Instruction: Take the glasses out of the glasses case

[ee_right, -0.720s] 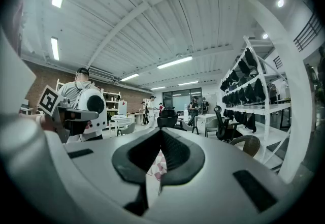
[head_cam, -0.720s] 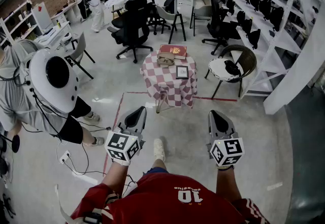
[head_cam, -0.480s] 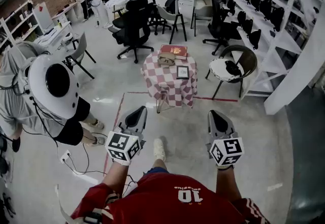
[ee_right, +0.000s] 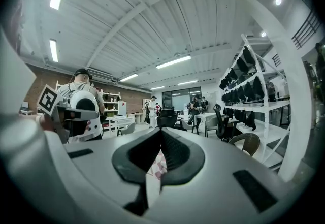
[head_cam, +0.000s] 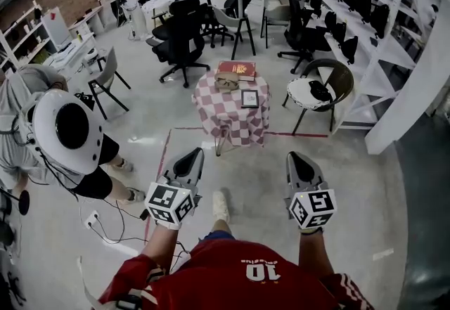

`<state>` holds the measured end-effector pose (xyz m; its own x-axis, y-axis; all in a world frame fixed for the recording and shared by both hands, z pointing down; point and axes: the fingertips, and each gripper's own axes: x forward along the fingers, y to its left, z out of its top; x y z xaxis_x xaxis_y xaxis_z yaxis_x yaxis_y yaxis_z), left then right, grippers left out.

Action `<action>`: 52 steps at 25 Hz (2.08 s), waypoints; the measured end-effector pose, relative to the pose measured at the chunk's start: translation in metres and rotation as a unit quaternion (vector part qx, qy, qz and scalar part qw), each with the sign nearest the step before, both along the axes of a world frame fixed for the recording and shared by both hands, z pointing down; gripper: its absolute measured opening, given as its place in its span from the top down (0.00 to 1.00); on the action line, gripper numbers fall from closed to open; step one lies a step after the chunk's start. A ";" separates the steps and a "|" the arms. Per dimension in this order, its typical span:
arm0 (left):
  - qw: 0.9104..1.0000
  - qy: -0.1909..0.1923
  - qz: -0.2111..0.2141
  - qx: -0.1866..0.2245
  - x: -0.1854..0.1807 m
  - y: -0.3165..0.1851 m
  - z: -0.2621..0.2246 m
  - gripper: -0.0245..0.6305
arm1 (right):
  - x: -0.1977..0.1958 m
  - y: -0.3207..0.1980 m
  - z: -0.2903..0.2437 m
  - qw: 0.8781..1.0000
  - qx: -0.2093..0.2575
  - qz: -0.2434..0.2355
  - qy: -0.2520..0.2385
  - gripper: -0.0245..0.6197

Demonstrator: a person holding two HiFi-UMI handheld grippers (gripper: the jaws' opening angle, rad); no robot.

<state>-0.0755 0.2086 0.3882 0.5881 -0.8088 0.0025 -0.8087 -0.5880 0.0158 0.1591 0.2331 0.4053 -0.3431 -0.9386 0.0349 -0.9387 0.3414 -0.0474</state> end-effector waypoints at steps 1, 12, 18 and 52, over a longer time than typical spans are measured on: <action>1.000 0.000 0.001 -0.001 0.001 0.000 0.000 0.95 | 0.000 0.000 0.000 1.000 0.000 0.000 0.000 0.94; 1.000 0.004 0.004 -0.004 0.003 -0.008 0.004 0.95 | -0.001 -0.009 0.004 1.000 -0.001 -0.001 0.000 0.94; 1.000 0.005 -0.001 -0.005 0.002 -0.013 0.003 0.95 | -0.001 -0.015 0.000 1.000 0.003 -0.006 -0.014 0.94; 0.999 0.015 0.014 -0.025 0.021 -0.134 0.008 0.95 | -0.001 -0.120 0.005 0.999 -0.008 -0.036 0.011 0.94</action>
<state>-0.0542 0.0745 0.3958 0.6115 -0.7908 0.0246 -0.7902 -0.6088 0.0705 0.1585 0.1128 0.4104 -0.4089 -0.9107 0.0576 -0.9125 0.4076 -0.0337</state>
